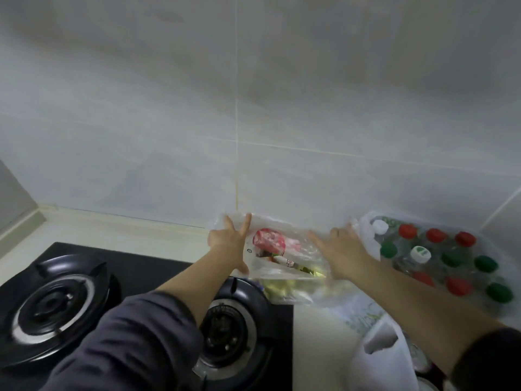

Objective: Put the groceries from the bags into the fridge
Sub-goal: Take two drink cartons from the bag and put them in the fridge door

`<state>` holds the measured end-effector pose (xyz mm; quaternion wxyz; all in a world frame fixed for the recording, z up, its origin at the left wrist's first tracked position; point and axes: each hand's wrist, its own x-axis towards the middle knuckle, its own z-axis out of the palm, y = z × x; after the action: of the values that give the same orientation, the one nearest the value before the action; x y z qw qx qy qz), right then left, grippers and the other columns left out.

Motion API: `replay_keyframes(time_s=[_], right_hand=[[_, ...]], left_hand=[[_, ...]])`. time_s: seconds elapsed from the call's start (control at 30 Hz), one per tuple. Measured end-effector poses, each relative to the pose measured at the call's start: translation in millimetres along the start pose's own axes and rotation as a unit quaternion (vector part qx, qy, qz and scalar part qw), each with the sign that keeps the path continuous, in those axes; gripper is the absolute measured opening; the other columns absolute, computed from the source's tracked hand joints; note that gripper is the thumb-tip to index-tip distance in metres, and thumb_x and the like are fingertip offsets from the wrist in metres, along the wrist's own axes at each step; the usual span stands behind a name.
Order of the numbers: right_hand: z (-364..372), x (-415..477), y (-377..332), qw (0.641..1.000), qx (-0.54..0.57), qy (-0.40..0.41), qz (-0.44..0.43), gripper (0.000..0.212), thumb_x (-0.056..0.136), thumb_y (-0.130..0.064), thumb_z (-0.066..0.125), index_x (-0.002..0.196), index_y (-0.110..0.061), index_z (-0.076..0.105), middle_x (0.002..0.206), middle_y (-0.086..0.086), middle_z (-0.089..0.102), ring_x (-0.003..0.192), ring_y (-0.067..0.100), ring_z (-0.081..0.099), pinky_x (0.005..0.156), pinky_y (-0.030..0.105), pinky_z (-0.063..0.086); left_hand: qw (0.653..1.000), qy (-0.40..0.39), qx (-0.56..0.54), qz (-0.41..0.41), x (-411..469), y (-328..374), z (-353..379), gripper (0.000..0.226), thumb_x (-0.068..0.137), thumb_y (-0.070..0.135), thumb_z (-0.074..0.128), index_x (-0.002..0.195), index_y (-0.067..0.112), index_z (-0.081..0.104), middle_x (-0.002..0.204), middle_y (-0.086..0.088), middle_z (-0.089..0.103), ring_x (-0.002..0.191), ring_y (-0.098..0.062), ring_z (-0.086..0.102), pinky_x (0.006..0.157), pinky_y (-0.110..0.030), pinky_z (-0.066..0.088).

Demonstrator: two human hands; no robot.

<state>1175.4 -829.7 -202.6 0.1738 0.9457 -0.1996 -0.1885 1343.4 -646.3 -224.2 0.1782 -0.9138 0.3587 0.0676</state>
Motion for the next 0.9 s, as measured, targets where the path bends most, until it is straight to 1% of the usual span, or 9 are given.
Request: replay_keyframes(time_s=[0.1,0.17,0.27,0.37,0.5,0.63,0.73,0.8,0.9], right_hand=[[7,13,-9,0.998,-0.031,-0.041,-0.020,0.101,0.085,-0.030,0.071,0.155,-0.031,-0.001,0.137,0.021,0.044,0.130,0.037,0.040,0.114,0.049,0.021],[13,22,-17,0.994,-0.080,-0.065,-0.032,0.100,0.088,-0.028,0.067,0.155,-0.028,-0.006,0.140,0.019,0.047,0.133,0.039,0.038,0.117,0.055,0.007],[23,33,-25,0.989,-0.111,-0.090,-0.032,0.091,0.090,-0.016,0.060,0.156,-0.017,-0.004,0.137,0.008,0.057,0.134,0.038,0.041,0.116,0.055,0.006],[31,43,-28,0.990,-0.129,-0.028,-0.052,0.053,0.092,-0.006,0.046,0.142,-0.020,0.040,0.123,-0.002,0.063,0.108,0.022,0.054,0.092,0.041,0.019],[14,45,-25,0.995,-0.097,-0.007,-0.018,0.029,0.096,-0.009,0.045,0.116,-0.019,0.063,0.116,0.000,0.066,0.112,0.022,0.058,0.104,0.041,0.026],[-1,43,-1,0.995,0.087,0.038,0.043,0.028,0.094,-0.012,0.050,0.119,-0.015,0.059,0.117,0.007,0.065,0.109,0.028,0.063,0.077,0.028,0.041],[-8,44,7,0.964,0.240,0.077,0.089,0.014,0.090,-0.006,0.051,0.086,-0.018,0.058,0.093,0.004,0.065,0.093,0.028,0.065,0.065,0.024,0.036],[-15,46,1,0.936,0.320,0.097,0.112,0.031,0.092,-0.005,0.048,0.065,-0.020,0.041,0.084,0.003,0.060,0.085,0.027,0.059,0.056,0.024,0.030],[-26,43,-2,0.906,0.375,0.138,0.137,0.034,0.093,-0.007,0.045,0.062,-0.020,0.037,0.083,0.006,0.057,0.078,0.026,0.053,0.052,0.025,0.028]], left_hand=[[0.999,-0.023,0.029,-0.001,16,6,22,0.140,0.067,0.075,0.068,0.145,0.020,-0.034,0.139,-0.017,0.044,0.104,-0.024,0.058,0.082,-0.031,0.045],[0.999,-0.033,0.031,-0.003,27,7,36,0.123,0.078,0.062,0.067,0.148,0.018,-0.025,0.124,-0.005,0.055,0.105,-0.020,0.057,0.083,-0.031,0.039],[0.998,-0.046,0.030,0.000,39,4,42,0.069,0.088,0.039,0.064,0.144,0.015,0.033,0.120,0.002,0.061,0.109,-0.018,0.060,0.082,-0.028,0.036],[0.998,-0.024,0.050,0.038,52,4,36,0.032,0.091,0.030,0.064,0.120,0.016,0.058,0.114,0.001,0.065,0.105,-0.019,0.064,0.073,-0.026,0.040],[0.997,0.023,0.066,0.031,58,3,25,0.026,0.092,0.008,0.051,0.114,0.015,0.062,0.111,0.000,0.065,0.102,-0.020,0.064,0.069,-0.027,0.041],[0.997,0.074,-0.019,-0.004,56,-9,7,0.027,0.095,0.012,0.043,0.117,0.012,0.060,0.115,-0.005,0.063,0.104,-0.025,0.063,0.072,-0.030,0.042],[0.990,0.098,-0.097,-0.018,52,-15,-10,0.026,0.096,0.015,0.042,0.114,0.012,0.060,0.110,-0.007,0.063,0.100,-0.028,0.063,0.071,-0.031,0.043],[0.984,0.106,-0.142,-0.018,47,-15,-22,0.025,0.095,0.012,0.041,0.110,0.010,0.061,0.099,-0.007,0.060,0.089,-0.028,0.061,0.068,-0.031,0.043],[0.972,0.123,-0.200,-0.014,39,-14,-38,0.025,0.095,0.012,0.038,0.105,0.008,0.061,0.094,-0.010,0.058,0.082,-0.029,0.055,0.067,-0.031,0.043]])
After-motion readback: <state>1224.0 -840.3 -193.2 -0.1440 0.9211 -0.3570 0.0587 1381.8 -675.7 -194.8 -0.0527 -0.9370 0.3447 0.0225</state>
